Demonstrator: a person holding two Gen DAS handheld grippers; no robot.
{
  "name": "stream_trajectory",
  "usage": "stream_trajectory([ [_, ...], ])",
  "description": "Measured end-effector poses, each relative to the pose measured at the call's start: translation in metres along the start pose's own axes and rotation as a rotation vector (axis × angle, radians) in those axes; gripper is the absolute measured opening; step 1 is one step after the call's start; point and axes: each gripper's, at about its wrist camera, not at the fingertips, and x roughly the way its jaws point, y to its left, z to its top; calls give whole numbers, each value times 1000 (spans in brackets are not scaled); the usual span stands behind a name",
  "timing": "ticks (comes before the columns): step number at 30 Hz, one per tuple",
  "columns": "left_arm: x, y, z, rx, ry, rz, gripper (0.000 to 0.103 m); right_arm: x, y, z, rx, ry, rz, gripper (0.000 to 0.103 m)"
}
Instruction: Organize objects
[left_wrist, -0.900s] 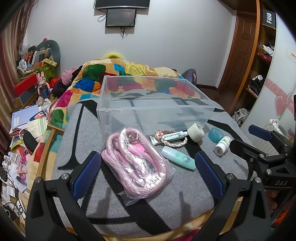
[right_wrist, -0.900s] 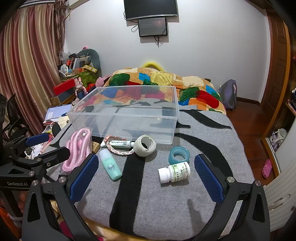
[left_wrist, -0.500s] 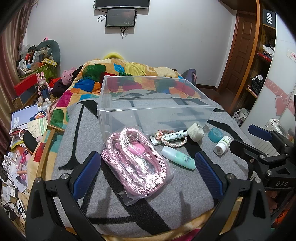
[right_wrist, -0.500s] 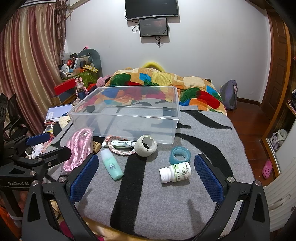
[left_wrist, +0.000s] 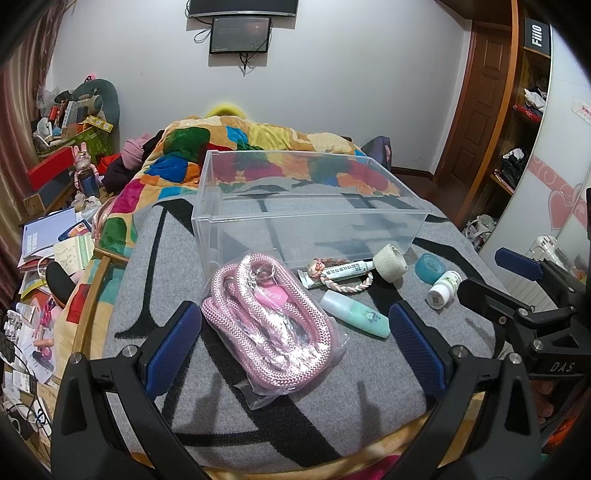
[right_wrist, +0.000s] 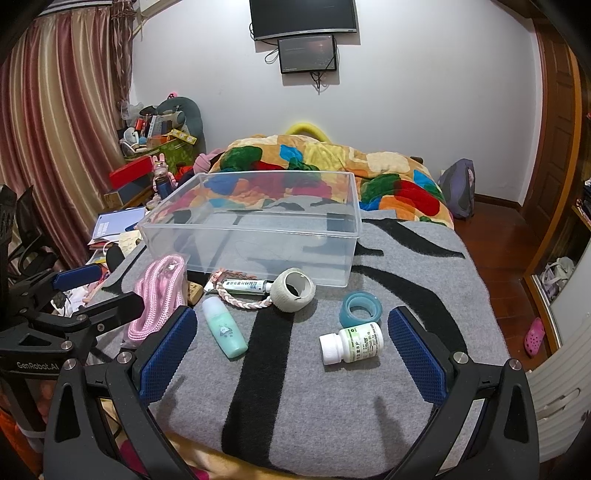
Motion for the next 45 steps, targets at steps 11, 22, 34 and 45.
stream_trajectory([
  [11, 0, 0, 0, 0, 1, 0, 103, 0, 0, 0, 1, 1, 2, 103],
  [22, 0, 0, 0, 0, 1, 0, 103, 0, 0, 0, 2, 2, 3, 103],
  [34, 1, -1, -1, -1, 3, 0, 103, 0, 0, 0, 3, 2, 3, 103],
  [45, 8, 5, -4, -7, 30, 13, 103, 3, 3, -4, 7, 12, 1, 103],
])
